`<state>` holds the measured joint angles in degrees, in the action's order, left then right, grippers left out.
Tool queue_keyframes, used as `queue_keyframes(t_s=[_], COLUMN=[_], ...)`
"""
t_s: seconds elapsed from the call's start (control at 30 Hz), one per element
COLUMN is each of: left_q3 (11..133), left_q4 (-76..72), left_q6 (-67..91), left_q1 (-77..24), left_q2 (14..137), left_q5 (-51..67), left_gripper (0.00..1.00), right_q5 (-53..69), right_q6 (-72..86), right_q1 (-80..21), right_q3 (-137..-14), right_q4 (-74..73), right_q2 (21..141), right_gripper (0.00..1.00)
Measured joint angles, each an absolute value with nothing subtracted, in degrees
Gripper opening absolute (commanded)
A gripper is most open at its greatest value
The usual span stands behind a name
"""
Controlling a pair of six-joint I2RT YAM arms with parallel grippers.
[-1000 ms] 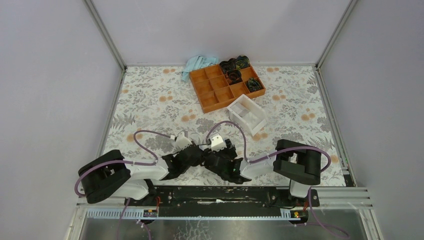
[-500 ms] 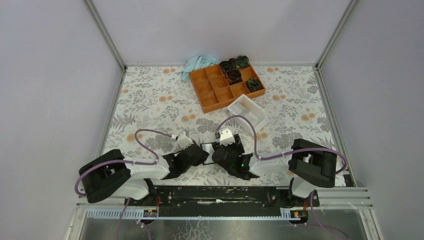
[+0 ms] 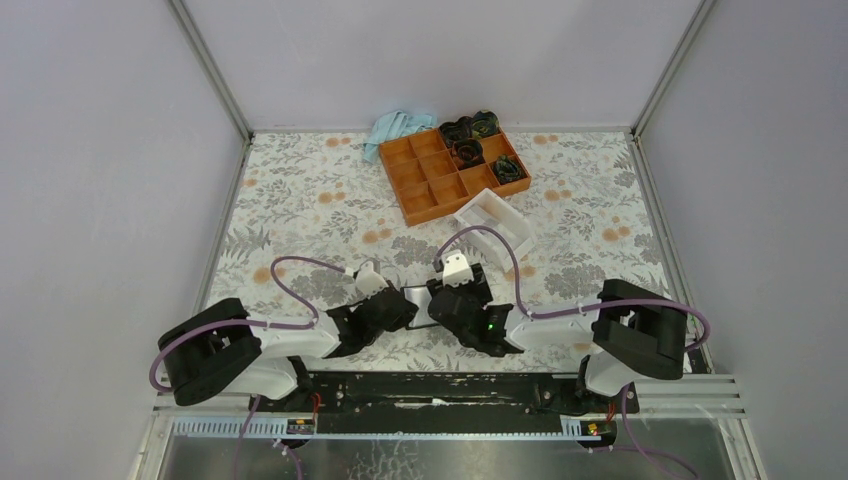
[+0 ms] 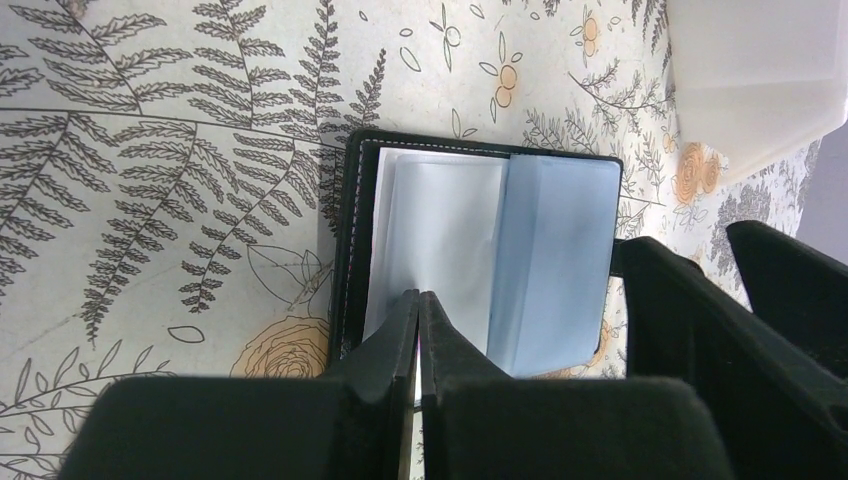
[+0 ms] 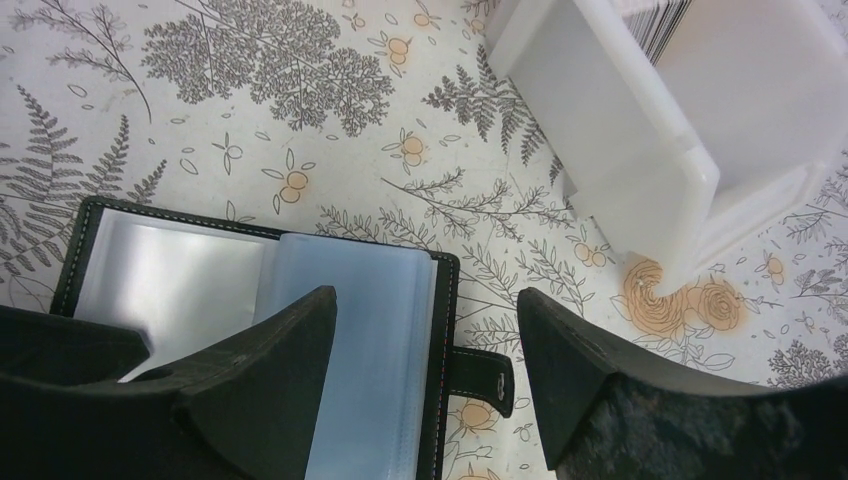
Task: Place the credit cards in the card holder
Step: Open the card holder at the center of the board, then pick up the credit card from the storage box.
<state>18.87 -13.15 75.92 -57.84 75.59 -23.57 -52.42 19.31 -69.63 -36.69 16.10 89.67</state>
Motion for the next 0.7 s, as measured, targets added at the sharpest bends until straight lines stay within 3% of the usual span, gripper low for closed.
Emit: queue_keyframes(t_s=[0.4, 0.7], left_q3=[19.9, 20.67], left_q4=[-11.62, -10.22], left_q6=[74.76, 73.82], left_q1=[-58.22, -58.52], left_q2=[75.59, 75.59], left_q5=[-23.83, -23.99], left_gripper=[0.04, 0.04], right_q5=[-49.78, -43.57], right_q6=[15.14, 12.12], right_q1=[-66.35, -56.27], right_q3=[-43.42, -52.45], right_q4=[13.82, 8.27], right_q2=[84.84, 82.54], right_gripper=[0.74, 0.8])
